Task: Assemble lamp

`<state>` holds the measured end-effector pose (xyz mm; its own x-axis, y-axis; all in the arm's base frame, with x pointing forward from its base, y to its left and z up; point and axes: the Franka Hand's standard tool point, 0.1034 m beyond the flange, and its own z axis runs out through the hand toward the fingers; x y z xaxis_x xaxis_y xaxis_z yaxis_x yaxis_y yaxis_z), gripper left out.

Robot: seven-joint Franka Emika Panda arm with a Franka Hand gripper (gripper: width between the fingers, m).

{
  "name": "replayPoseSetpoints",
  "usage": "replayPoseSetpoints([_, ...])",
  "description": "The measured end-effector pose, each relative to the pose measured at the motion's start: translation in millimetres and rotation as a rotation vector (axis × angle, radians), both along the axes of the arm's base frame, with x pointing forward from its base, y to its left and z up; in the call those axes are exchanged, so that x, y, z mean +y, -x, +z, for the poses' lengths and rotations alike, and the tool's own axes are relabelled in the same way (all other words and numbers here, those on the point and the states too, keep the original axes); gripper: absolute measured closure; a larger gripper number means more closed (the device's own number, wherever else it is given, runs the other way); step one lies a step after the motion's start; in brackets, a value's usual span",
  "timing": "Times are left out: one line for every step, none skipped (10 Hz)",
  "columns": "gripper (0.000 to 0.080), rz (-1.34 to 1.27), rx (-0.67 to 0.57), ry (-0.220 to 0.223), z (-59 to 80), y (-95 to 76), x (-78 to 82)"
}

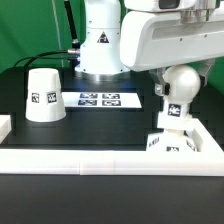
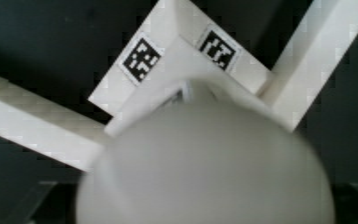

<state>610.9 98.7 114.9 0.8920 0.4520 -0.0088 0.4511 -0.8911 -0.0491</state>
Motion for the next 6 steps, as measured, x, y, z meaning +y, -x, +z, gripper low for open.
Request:
replayPoseSetpoints([0.0154, -0.014, 0.003, 0.001, 0.1, 1.8, 0.9])
replayPoseSetpoints([0.0111, -0.043, 0.007, 0.002, 1.9, 5.6, 1.8])
replayPoseSetpoints([0.0103, -0.065, 0.013, 0.003, 3.8, 12.5, 0.6])
replayPoseSetpoints([0.0103, -0.083, 0.019, 0.004, 6.3, 19.9, -0.9])
replayPoseSetpoints([0.0103, -0.111, 0.025, 0.006, 11.3, 29.0, -2.5])
replayPoseSetpoints([0.0101, -0.141, 0.030, 0.008, 16.0, 38.6, -4.2])
